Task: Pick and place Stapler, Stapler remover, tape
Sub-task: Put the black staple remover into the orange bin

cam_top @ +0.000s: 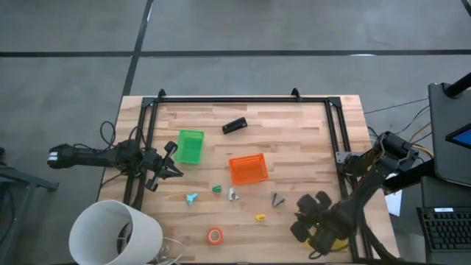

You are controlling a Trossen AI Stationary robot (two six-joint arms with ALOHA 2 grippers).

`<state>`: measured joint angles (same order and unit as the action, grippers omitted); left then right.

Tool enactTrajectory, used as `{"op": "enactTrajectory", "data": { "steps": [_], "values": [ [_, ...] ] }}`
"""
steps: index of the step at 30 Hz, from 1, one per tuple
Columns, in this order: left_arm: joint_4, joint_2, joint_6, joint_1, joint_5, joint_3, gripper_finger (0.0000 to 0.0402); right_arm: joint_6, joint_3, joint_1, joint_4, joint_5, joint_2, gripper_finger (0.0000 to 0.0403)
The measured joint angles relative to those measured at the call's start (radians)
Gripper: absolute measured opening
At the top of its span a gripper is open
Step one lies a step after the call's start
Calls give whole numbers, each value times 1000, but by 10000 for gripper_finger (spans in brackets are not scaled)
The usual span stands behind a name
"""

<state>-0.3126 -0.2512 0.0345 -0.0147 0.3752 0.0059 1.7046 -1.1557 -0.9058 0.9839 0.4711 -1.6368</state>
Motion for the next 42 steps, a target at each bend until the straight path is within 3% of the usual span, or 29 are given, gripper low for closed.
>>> {"op": "enactTrajectory", "data": {
  "steps": [12,18,23,33,42],
  "values": [
    [0,0,0,0,0,0,23,-605,1,111,-34,-1,0,65],
    [0,0,0,0,0,0,23,-758,24,166,-64,0,0,71],
    [0,0,0,0,0,0,23,-891,73,204,-188,0,-1,97],
    [0,0,0,0,0,0,23,-921,168,214,-305,-20,-3,149],
    [0,0,0,0,0,0,23,-957,192,215,-344,-42,-63,160]
  ]
}}
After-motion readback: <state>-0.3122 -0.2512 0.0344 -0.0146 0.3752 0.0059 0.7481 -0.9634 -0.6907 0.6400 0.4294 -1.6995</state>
